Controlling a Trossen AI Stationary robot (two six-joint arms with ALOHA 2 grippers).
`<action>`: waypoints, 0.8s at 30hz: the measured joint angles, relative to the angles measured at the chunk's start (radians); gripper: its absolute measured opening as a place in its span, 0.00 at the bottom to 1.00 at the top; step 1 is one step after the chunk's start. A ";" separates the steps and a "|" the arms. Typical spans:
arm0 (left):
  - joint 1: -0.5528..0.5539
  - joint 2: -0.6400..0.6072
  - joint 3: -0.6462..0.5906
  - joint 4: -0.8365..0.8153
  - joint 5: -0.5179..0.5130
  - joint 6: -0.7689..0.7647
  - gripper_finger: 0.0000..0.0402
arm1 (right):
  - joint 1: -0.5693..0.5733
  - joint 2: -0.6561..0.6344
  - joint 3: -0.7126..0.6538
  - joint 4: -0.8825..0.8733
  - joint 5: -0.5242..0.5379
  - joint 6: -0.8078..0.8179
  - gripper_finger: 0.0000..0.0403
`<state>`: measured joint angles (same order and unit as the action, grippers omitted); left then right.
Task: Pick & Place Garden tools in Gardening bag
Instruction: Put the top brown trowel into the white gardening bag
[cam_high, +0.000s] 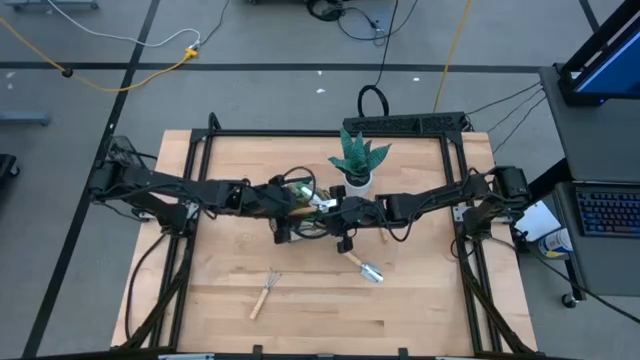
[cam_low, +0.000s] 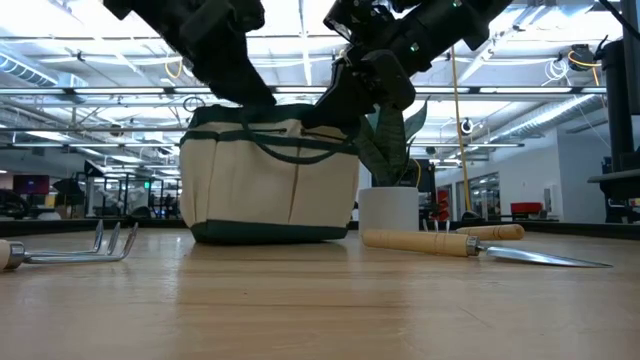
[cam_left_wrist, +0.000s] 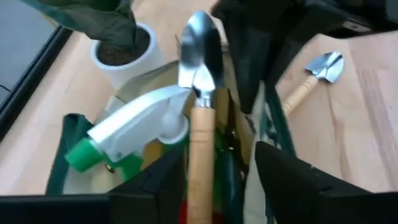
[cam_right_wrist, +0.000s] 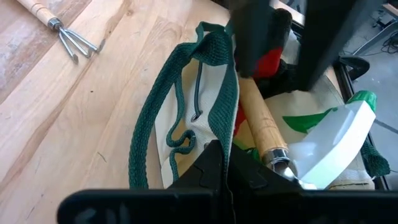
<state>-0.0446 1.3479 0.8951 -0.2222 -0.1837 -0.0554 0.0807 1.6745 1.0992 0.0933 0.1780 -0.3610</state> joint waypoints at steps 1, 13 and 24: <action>0.011 0.000 0.000 0.018 0.006 -0.001 0.44 | 0.000 0.000 0.000 0.000 0.000 0.000 0.00; 0.156 0.032 -0.001 0.064 0.342 0.004 0.37 | 0.000 0.000 0.000 0.000 -0.103 -0.001 0.00; 0.206 0.096 0.002 0.067 0.497 0.051 0.51 | 0.000 0.000 0.000 0.000 -0.102 -0.002 0.00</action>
<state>0.1616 1.4438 0.8973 -0.1548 0.3137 -0.0040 0.0807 1.6745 1.0992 0.0937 0.0761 -0.3633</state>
